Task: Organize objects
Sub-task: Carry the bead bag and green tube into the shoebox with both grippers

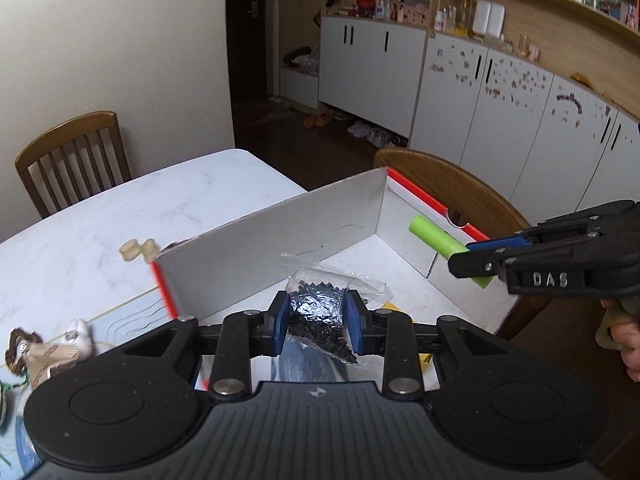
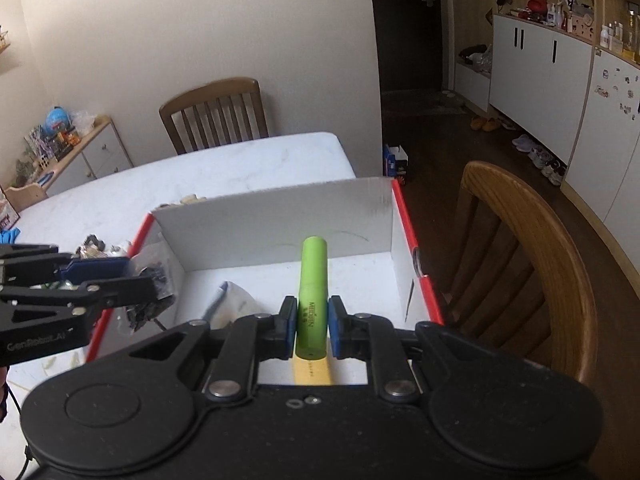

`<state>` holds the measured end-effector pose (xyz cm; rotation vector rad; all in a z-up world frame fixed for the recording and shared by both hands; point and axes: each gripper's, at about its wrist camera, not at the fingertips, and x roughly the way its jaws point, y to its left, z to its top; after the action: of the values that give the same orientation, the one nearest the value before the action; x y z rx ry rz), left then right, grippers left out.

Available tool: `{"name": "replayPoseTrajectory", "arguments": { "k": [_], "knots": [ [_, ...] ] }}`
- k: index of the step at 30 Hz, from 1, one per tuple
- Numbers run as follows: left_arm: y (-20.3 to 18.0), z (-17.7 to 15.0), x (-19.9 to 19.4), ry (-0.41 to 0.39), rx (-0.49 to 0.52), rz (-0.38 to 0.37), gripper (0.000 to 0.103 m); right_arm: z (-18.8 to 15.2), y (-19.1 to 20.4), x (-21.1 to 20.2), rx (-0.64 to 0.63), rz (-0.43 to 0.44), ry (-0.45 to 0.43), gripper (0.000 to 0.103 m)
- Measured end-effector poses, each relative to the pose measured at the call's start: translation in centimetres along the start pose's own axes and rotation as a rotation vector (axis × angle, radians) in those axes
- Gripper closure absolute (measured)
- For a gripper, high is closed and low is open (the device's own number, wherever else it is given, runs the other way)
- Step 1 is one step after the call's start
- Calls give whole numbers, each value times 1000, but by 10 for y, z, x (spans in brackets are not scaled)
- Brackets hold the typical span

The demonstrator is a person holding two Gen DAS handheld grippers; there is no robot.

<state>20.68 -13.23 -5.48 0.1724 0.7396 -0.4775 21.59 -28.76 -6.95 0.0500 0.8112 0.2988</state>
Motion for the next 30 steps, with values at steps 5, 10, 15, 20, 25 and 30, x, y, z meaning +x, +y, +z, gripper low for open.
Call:
{"name": "replayPoseTrajectory", "arguments": {
  "k": [5,10,15,20,25,30],
  "knots": [
    [-11,16,25,25,6,-9,74,1,-6,15,-36,-2,30,88],
    [-19,26,56,65,27,-1,74,1,-10,35,-61,4,86,88],
    [-24,28,87,122,52,15,74,0,-7,51,-101,6,133,88],
    [-22,25,115,206,60,35,74,-3,-2,64,-129,12,172,88],
    [-15,24,134,287,28,37,74,-6,4,73,-171,29,205,88],
    [-7,23,143,332,4,39,74,-3,4,83,-170,30,231,88]
  ]
}}
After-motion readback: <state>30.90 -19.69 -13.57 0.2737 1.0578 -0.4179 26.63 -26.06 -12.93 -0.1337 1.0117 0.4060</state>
